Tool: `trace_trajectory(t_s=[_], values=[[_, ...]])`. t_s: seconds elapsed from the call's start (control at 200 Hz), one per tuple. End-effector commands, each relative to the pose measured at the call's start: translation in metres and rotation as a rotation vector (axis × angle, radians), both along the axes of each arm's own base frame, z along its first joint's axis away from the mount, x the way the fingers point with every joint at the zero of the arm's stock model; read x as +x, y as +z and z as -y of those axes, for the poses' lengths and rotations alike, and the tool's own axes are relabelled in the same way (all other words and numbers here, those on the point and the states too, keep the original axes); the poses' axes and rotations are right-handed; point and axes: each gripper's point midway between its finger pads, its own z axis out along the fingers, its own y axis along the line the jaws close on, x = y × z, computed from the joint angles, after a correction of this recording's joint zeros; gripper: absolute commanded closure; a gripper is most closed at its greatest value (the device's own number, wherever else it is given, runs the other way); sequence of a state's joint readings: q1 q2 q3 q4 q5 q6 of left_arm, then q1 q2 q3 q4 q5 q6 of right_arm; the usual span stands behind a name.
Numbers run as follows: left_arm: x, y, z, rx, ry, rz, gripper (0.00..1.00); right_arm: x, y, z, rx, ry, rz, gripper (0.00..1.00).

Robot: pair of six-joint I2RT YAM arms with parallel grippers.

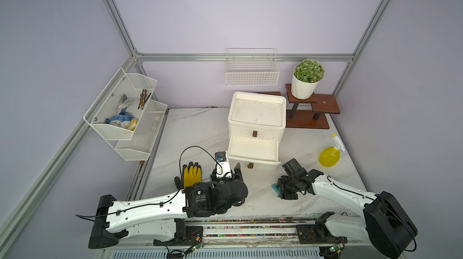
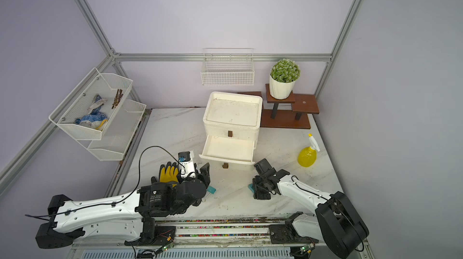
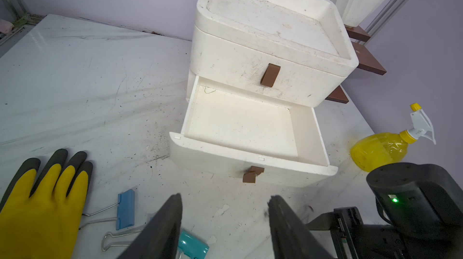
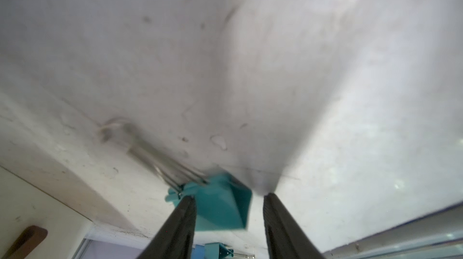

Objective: Put the binder clips in the drawer according to color
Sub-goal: Pick up the binder clip at the center of the board.

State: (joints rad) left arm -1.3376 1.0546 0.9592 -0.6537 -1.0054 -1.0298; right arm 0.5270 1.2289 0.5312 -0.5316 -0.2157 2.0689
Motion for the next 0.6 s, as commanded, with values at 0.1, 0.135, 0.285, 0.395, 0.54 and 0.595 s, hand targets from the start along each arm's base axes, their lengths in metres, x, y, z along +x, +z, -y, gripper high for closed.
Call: trace_trajectory(t_s=[0.1, 0.135, 0.285, 0.395, 0.54, 0.595], values=[[-0.001, 0.012, -0.024, -0.014, 0.049, 0.040, 0.40, -0.006, -0.011, 0.016, -0.053, -0.154, -0.054, 0.61], [-0.001, 0.014, -0.025, -0.013, 0.051, 0.042, 0.40, -0.004, -0.009, 0.016, -0.057, -0.150, -0.048, 0.61], [0.000, 0.017, -0.024, -0.008, 0.052, 0.046, 0.41, 0.002, 0.002, 0.018, -0.074, -0.127, -0.014, 0.43], [0.000, 0.016, -0.021, -0.005, 0.046, 0.039, 0.41, 0.005, 0.018, 0.024, -0.127, -0.079, 0.016, 0.36], [0.000, 0.015, -0.020, -0.006, 0.049, 0.041, 0.41, 0.023, 0.037, 0.026, -0.205, 0.121, 0.152, 0.28], [0.000, 0.016, -0.021, -0.003, 0.050, 0.042, 0.41, 0.026, 0.043, 0.029, -0.279, 0.284, 0.198, 0.25]])
